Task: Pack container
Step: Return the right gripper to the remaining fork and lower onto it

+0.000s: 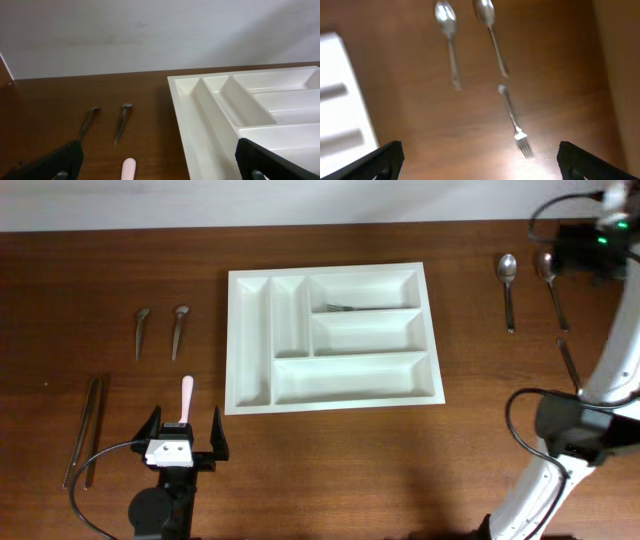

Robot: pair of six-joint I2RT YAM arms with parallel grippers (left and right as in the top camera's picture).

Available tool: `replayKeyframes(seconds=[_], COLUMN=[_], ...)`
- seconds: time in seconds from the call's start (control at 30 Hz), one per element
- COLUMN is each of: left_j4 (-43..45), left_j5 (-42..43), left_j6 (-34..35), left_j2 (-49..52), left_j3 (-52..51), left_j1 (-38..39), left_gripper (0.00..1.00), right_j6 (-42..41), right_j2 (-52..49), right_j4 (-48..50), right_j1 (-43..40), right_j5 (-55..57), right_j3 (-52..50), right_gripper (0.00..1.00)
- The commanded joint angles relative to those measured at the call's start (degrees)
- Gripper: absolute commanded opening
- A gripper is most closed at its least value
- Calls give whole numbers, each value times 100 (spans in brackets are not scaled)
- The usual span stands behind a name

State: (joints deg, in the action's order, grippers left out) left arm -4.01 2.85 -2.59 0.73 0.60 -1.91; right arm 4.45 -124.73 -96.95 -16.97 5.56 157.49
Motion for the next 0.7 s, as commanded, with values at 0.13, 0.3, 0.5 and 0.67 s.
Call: replayKeyframes(seconds=[0.13,0.3,0.5,0.67], left_j4=[-37,-37,-37,-37], left_j5=[81,81,81,81], left_j6=[-70,-72,-70,-70], left_j2=[-39,-39,-39,-39], left_j3=[-9,-9,-9,-9], left_j1=[-11,-11,-13,-13], left_gripper=[99,99,99,99], right_j6=[1832,1934,2531,2835], right_j2=[-136,-138,-142,-210], right_j4=[-37,503,1449,1882], right_j1=[-704,-905,-1209,-1598], right_j5=[203,822,782,278], right_j3=[-2020,-3510,-4461,-4710], right_gripper=[99,99,99,99])
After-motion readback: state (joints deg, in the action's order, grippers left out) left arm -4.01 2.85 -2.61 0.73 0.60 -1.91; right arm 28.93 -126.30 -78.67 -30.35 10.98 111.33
